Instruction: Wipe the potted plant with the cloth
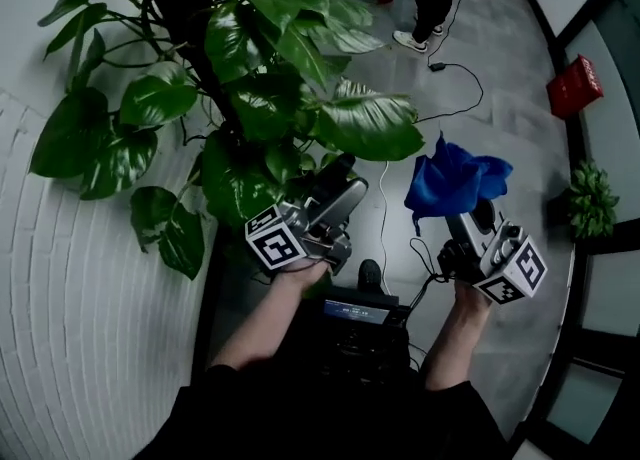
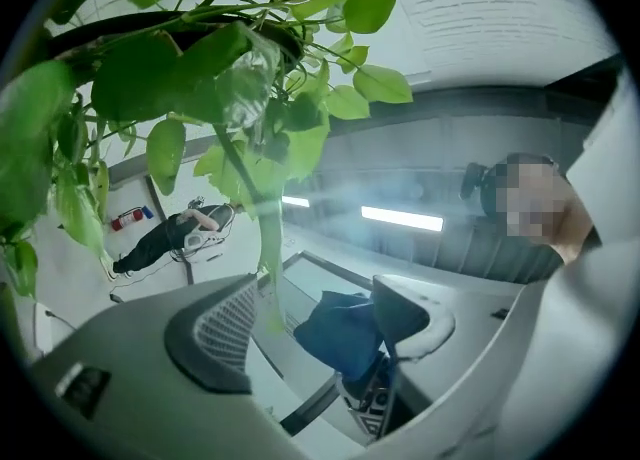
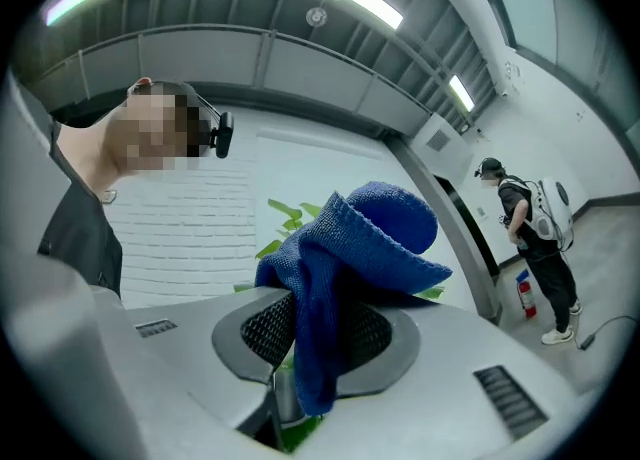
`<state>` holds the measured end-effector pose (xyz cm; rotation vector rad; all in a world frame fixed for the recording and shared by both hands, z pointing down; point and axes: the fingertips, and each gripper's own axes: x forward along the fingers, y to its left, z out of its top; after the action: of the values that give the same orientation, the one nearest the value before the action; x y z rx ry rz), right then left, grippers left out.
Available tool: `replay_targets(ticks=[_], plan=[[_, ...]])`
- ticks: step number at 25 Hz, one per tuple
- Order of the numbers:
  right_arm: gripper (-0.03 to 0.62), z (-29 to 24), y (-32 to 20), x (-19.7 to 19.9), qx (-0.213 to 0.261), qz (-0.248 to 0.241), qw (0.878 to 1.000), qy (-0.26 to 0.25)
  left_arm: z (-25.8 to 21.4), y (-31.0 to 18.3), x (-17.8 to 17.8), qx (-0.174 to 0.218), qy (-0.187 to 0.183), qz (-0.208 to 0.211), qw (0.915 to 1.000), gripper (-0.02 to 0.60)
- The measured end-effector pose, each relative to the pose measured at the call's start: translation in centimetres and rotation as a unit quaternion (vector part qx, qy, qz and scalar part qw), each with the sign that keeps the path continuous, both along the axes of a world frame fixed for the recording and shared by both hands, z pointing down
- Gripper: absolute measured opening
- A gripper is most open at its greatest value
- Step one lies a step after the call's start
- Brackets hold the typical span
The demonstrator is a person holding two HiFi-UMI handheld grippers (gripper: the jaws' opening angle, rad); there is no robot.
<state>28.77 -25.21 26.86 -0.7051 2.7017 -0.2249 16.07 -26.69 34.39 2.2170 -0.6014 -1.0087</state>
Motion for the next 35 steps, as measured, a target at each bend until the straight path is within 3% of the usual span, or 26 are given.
replay_targets(ticks=[7, 10, 15, 17, 22, 30, 35], plan=[[0.107, -2.4, -8.1, 4.0, 0.040, -0.036, 0.997, 0.051, -0.5, -3.9, 2.7, 0.007, 0.066, -0.068, 0.9954, 0.357], [0.107, -3.3, -11.1, 3.2, 0.052, -0.059, 0.995, 0.066, -0.3, -4.6, 3.3, 0.014, 0.062, -0.101, 0.9928, 0.356], [0.107, -3.7, -14.1, -1.8, 0.074, -0.109, 0.985, 0.111, -0.6, -4.7, 3.3, 0.022, 0.069, -0.128, 0.9891, 0.176], [0.107, -2.7, -14.7, -4.6, 0.074, -0.132, 0.979, 0.138, -0.8, -4.6, 3.0, 0.028, 0.075, -0.134, 0.9877, 0.136], [0.107, 2.4, -13.8, -8.3, 0.055, -0.182, 0.960, 0.207, -1.3, -4.3, 2.9, 0.038, 0.086, -0.129, 0.9872, 0.100], [0.107, 6.0, -9.5, -7.1, 0.039, -0.231, 0.947, 0.221, -1.5, -3.8, 2.5, 0.056, 0.138, -0.107, 0.9830, 0.100], [0.107, 7.7, -7.5, -5.6, 0.027, -0.247, 0.942, 0.225, -1.2, -3.6, 1.9, 0.057, 0.147, -0.103, 0.9821, 0.090]])
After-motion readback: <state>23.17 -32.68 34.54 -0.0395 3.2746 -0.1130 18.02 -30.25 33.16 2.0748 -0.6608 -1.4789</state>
